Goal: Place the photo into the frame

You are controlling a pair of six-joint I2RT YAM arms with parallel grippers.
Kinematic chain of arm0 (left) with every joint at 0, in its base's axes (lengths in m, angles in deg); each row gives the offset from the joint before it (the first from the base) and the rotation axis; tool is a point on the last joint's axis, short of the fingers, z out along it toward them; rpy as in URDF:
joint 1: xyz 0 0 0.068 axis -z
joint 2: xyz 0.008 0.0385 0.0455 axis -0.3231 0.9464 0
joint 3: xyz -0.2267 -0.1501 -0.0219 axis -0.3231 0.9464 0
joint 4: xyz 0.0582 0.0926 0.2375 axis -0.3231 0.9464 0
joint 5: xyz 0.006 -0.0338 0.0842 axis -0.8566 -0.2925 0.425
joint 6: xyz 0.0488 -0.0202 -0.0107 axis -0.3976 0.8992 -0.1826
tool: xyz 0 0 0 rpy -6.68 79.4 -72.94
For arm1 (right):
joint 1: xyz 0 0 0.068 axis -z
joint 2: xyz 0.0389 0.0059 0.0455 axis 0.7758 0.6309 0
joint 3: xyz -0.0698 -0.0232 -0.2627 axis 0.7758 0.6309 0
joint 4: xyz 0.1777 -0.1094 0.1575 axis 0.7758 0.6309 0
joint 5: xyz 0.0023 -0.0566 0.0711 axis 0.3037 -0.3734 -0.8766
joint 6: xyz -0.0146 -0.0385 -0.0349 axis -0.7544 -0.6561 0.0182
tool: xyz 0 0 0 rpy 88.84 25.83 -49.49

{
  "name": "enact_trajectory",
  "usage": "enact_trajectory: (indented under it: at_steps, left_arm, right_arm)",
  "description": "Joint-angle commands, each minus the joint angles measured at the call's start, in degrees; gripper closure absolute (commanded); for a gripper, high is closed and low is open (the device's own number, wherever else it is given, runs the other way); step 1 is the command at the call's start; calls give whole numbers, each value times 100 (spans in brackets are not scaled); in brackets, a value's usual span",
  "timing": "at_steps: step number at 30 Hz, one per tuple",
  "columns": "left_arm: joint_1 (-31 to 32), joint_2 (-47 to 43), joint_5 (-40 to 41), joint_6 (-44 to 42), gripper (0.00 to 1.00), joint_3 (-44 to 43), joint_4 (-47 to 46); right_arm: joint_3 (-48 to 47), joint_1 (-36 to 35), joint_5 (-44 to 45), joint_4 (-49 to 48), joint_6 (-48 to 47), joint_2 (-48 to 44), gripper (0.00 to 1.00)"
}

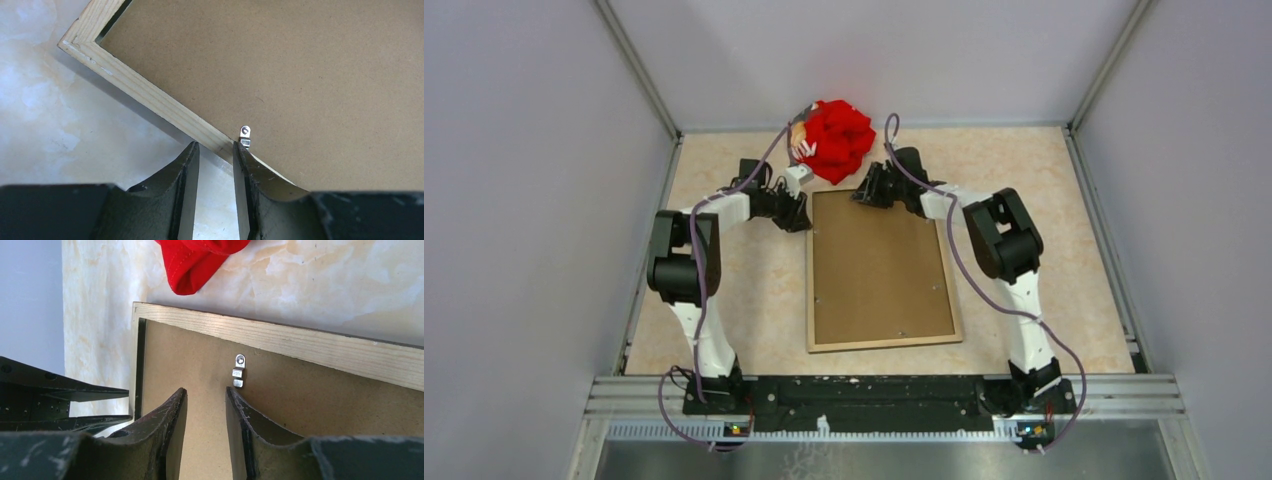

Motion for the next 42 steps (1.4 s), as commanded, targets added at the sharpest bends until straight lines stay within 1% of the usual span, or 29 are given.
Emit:
enact_trajectory:
  at_steps: [1, 10, 19, 23, 26, 28, 30, 36, 42]
  left_arm:
    - [42, -118, 55, -104, 63, 157, -33]
    - [42, -156, 68, -183, 63, 202, -11]
    - [50, -225, 50, -291, 62, 186, 110]
    - [43, -308, 94, -428, 56, -67, 325]
    - [33, -282, 187, -355, 47, -412, 293]
    - [33, -113, 202, -222, 42, -742, 178]
    - [41, 157, 158, -80, 41, -1129, 64]
    - [83, 1150, -51, 270, 45, -2298, 7]
    - [165, 1604, -290, 404, 53, -2678, -127]
  right_arm:
    - [-237, 30, 263, 105, -14, 152, 65]
    - [-204, 61, 624, 170, -79, 56, 67]
    - [-270, 82, 584, 113, -161, 45, 67]
    - [-346, 121, 587, 242, -308, 10, 67]
    - [-61, 150, 568, 79, -287, -265, 67]
    - [101, 151, 502, -66, -235, -403, 67]
    - [257, 154, 431, -224, -107, -503, 67]
    - [520, 124, 157, -704, 352, -445, 67]
    - [652, 115, 43, -1001, 617, -297, 67]
